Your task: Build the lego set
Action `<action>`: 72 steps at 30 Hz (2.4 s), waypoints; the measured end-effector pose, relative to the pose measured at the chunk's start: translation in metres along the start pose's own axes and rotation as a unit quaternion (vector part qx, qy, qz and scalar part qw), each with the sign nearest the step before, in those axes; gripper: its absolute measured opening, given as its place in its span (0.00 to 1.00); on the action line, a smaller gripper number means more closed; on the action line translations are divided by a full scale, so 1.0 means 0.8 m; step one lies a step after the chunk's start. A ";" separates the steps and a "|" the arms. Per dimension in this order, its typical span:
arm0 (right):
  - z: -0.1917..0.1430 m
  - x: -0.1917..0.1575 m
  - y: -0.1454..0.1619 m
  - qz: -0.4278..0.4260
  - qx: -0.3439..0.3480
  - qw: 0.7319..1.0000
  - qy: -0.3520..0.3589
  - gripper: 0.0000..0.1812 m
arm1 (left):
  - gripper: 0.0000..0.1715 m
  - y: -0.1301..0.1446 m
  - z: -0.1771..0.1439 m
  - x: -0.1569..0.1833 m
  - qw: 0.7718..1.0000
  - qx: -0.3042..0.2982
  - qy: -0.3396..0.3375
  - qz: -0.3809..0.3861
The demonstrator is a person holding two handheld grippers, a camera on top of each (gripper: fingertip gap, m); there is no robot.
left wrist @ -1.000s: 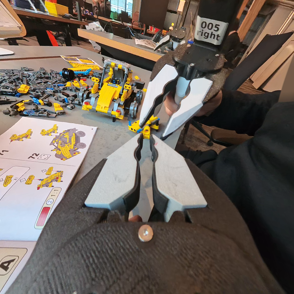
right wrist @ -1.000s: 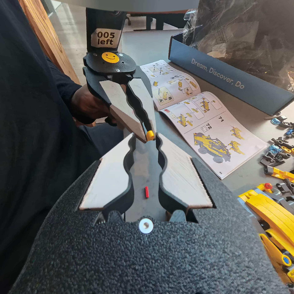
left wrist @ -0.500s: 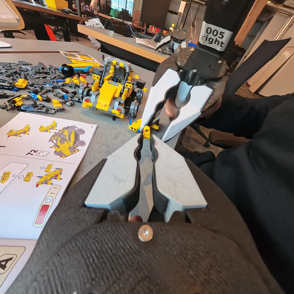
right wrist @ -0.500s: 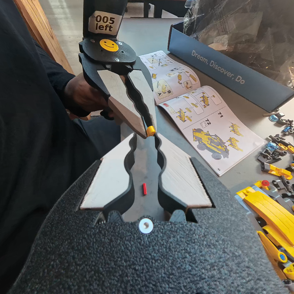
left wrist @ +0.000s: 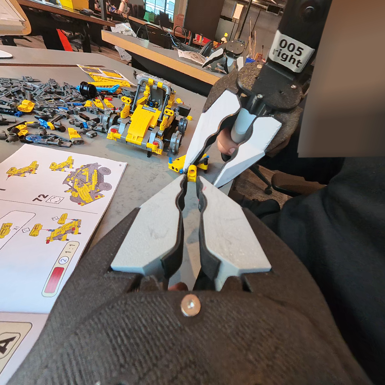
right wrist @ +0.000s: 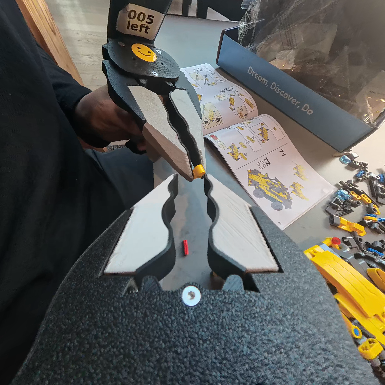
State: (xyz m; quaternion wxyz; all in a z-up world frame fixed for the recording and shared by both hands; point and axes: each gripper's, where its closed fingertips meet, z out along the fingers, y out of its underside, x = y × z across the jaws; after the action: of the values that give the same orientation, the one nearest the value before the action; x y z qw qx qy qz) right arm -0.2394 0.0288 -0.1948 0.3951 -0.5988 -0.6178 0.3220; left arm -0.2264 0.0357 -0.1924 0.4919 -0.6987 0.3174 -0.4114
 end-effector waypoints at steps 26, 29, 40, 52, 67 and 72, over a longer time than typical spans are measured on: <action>0.006 -0.002 -0.010 0.161 0.000 0.985 -0.058 0.07 | 0.03 -0.016 -0.016 -0.014 0.914 -0.029 -0.154 0.374; 0.010 -0.004 -0.010 0.163 0.001 0.985 -0.061 0.08 | 0.03 -0.015 -0.015 -0.012 0.904 -0.027 -0.162 0.396; 0.017 0.002 -0.008 0.166 0.005 0.985 -0.049 0.07 | 0.03 -0.015 -0.017 -0.016 0.901 -0.021 -0.163 0.401; 0.022 0.018 -0.009 0.188 0.012 0.982 -0.031 0.07 | 0.03 -0.004 -0.019 -0.033 0.889 -0.059 -0.174 0.419; 0.026 0.024 0.008 0.275 -0.003 0.961 -0.015 0.04 | 0.03 0.014 -0.014 -0.040 0.877 -0.123 -0.204 0.417; 0.024 0.024 0.004 0.322 0.027 0.946 -0.036 0.04 | 0.03 0.007 -0.018 -0.041 0.900 -0.106 -0.194 0.375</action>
State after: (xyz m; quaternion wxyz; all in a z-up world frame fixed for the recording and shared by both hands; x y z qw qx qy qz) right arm -0.2538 0.0494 -0.2051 0.2645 -0.7428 -0.3969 0.4699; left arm -0.2547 0.0553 -0.2040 0.5849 -0.6415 0.4961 -0.0168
